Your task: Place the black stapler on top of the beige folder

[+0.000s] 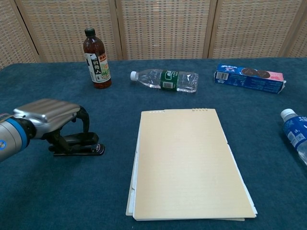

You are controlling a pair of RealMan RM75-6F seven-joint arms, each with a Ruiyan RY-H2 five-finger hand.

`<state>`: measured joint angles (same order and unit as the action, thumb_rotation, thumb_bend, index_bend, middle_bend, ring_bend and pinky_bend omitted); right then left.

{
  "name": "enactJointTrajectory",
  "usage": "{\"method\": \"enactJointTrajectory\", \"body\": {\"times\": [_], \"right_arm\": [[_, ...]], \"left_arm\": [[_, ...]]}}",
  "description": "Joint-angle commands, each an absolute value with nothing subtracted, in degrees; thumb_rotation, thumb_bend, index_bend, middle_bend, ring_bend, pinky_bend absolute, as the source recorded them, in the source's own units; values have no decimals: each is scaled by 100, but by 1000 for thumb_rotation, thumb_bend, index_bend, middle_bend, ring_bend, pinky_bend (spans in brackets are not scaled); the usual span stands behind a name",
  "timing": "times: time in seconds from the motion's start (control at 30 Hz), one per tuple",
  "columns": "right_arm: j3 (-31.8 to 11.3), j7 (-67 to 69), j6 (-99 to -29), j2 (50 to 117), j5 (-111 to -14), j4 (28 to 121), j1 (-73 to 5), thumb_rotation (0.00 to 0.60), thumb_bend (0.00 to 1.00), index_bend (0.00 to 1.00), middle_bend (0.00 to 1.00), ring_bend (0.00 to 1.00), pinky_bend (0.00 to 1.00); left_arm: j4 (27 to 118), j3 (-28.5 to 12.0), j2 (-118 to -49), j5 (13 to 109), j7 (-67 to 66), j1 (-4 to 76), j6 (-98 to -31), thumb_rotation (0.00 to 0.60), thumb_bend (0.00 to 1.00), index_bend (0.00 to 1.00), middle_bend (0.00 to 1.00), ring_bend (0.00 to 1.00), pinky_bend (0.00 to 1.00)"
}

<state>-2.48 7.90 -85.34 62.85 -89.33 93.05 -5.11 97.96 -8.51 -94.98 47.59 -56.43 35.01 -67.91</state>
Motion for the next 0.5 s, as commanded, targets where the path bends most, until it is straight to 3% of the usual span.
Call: {"method": "enactJointTrajectory", "body": {"times": [0.03, 0.23, 0.5], "right_arm": [[-250, 800, -8536, 6282, -8935, 9304, -510, 600, 105, 29, 0, 0, 0], [-253, 816, -8543, 6278, -8936, 9305, -507, 600, 104, 29, 0, 0, 0], [-252, 841, -8553, 6266, -8943, 9310, -500, 600, 104, 29, 0, 0, 0]], "left_arm": [[9751, -852, -9546, 4676, -5636, 3552, -6816, 600, 364, 404, 215, 249, 346], [9721, -812, -9615, 4600, -5585, 3613, -6854, 600, 374, 449, 253, 280, 378], [9512, -721, -9852, 5177, -5169, 3609, -7121, 600, 540, 759, 528, 518, 549]]}}
